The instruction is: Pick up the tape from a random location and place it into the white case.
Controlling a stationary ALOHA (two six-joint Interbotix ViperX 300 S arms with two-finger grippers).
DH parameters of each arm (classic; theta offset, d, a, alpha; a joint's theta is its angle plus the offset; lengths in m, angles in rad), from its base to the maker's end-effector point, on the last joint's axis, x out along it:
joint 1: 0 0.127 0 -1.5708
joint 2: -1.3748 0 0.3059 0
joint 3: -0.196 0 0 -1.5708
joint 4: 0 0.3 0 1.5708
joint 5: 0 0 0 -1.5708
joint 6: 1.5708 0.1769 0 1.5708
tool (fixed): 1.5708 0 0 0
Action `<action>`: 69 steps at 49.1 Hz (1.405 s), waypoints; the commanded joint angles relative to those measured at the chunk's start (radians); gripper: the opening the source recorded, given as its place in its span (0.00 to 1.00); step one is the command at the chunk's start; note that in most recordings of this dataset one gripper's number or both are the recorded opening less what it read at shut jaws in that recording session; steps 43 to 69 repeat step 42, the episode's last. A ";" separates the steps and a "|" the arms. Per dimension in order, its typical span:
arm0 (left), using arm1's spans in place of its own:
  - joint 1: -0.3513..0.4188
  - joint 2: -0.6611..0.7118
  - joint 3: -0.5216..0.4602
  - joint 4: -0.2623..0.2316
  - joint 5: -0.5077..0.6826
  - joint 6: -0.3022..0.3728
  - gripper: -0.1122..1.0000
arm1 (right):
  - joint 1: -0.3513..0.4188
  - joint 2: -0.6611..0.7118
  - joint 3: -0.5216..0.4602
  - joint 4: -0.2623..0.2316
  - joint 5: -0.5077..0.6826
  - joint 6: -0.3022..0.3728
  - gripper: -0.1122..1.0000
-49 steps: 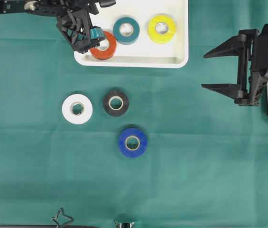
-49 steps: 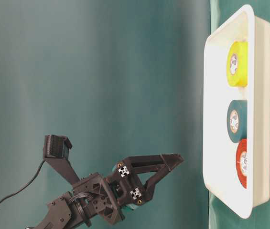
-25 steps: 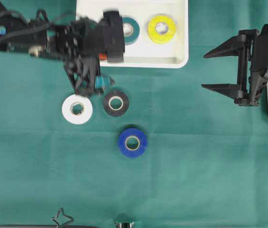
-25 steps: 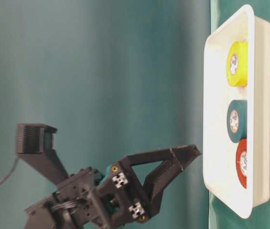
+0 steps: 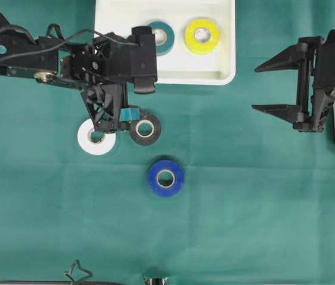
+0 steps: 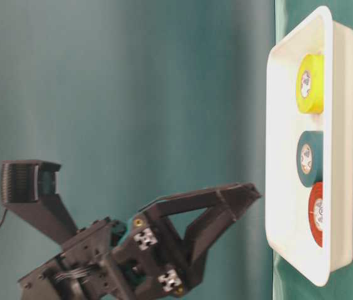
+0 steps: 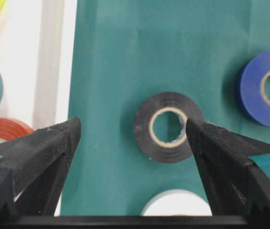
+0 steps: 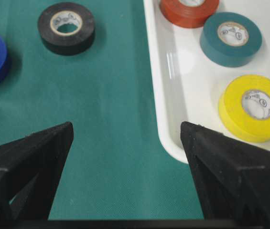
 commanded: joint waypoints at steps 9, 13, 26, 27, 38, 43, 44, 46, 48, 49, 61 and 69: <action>0.000 -0.160 0.038 -0.002 -0.015 -0.002 0.99 | -0.002 -0.002 -0.037 0.003 0.018 0.002 0.90; -0.003 -0.212 0.063 -0.002 -0.035 0.000 0.99 | -0.002 -0.002 -0.038 0.002 0.018 0.002 0.90; -0.006 -0.403 0.179 -0.002 -0.138 0.003 0.99 | -0.002 -0.003 -0.040 0.003 0.018 0.002 0.90; -0.006 -0.416 0.189 -0.002 -0.144 0.003 0.99 | -0.002 -0.003 -0.040 0.002 0.018 0.002 0.90; -0.017 -0.535 0.270 -0.002 -0.204 0.003 0.99 | -0.002 -0.003 -0.040 0.003 0.018 0.002 0.90; -0.026 -0.561 0.290 -0.002 -0.225 0.009 0.99 | -0.002 -0.003 -0.040 0.002 0.014 0.002 0.90; -0.026 -0.561 0.290 -0.002 -0.225 0.009 0.99 | -0.002 -0.003 -0.040 0.002 0.014 0.002 0.90; -0.026 -0.561 0.290 -0.002 -0.225 0.009 0.99 | -0.002 -0.003 -0.040 0.002 0.014 0.002 0.90; -0.026 -0.561 0.290 -0.002 -0.225 0.009 0.99 | -0.002 -0.003 -0.040 0.002 0.014 0.002 0.90; -0.026 -0.561 0.290 -0.002 -0.225 0.009 0.99 | -0.002 -0.003 -0.040 0.002 0.014 0.002 0.90; -0.026 -0.561 0.290 -0.002 -0.225 0.009 0.99 | -0.002 -0.003 -0.040 0.002 0.014 0.002 0.90; -0.026 -0.561 0.290 -0.002 -0.225 0.009 0.99 | -0.002 -0.003 -0.040 0.002 0.014 0.002 0.90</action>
